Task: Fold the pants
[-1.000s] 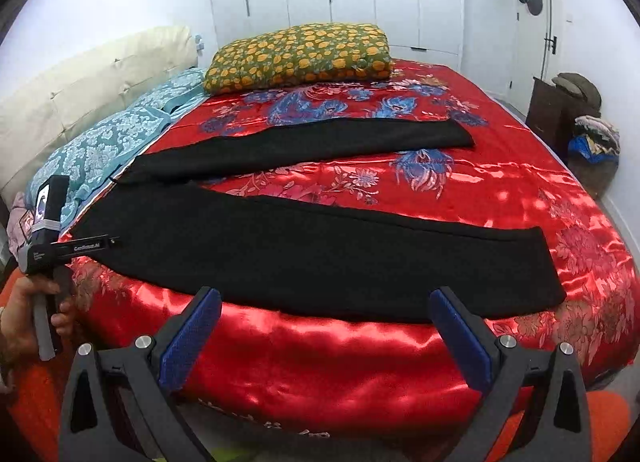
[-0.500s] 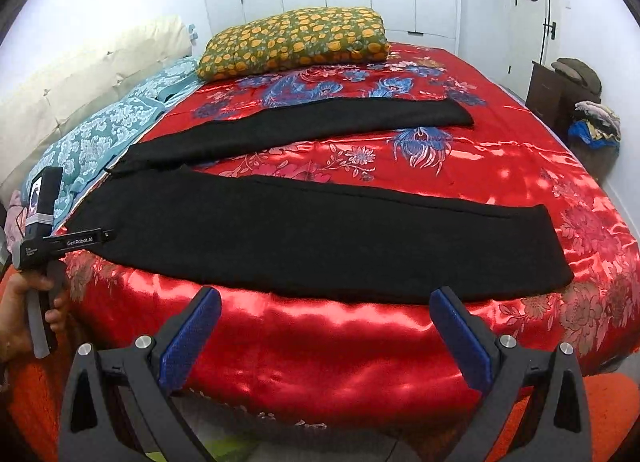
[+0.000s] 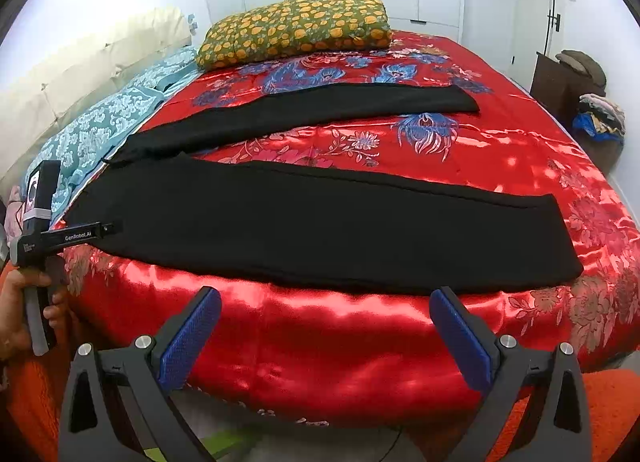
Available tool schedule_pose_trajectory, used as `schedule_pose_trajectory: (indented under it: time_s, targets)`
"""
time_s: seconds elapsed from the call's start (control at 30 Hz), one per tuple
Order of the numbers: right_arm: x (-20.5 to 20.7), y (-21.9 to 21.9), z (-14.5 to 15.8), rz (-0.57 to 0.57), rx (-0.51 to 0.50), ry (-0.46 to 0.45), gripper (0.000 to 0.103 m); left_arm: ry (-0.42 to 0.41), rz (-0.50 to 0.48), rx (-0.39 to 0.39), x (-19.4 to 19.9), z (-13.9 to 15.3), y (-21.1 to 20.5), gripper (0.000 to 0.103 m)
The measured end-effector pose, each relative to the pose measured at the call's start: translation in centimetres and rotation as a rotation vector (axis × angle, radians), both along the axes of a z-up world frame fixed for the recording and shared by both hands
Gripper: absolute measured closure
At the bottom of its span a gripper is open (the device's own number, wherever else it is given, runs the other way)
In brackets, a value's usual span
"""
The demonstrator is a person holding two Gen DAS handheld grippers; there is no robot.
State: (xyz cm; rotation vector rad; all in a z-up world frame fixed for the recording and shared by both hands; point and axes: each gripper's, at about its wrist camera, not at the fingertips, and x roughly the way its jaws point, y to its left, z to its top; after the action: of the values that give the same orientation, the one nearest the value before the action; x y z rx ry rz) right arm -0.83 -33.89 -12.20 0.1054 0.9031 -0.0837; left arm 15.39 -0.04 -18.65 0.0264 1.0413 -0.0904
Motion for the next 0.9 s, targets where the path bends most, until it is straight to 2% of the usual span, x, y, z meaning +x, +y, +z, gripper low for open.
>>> schedule_pose_trajectory:
  time_s: [0.4,0.53,0.73,0.9]
  targets:
    - [0.6,0.2,-0.9,0.005,0.003,0.029,0.0,0.017,0.002,0.001,0.3,-0.6,-0.2,0.001]
    - [0.7,0.0,-0.8,0.001,0.015,0.022,0.0,0.019,0.001,-0.022,0.5,-0.2,0.0,0.001]
    - [0.9,-1.5,-0.1,-0.038,0.03,-0.019,0.0,0.04,0.025,-0.025,1.8,0.7,-0.2,0.001]
    - [1.2,-3.8,-0.4,-0.11,0.084,-0.023,0.0,0.037,0.031,-0.014,2.9,1.2,-0.9,0.001]
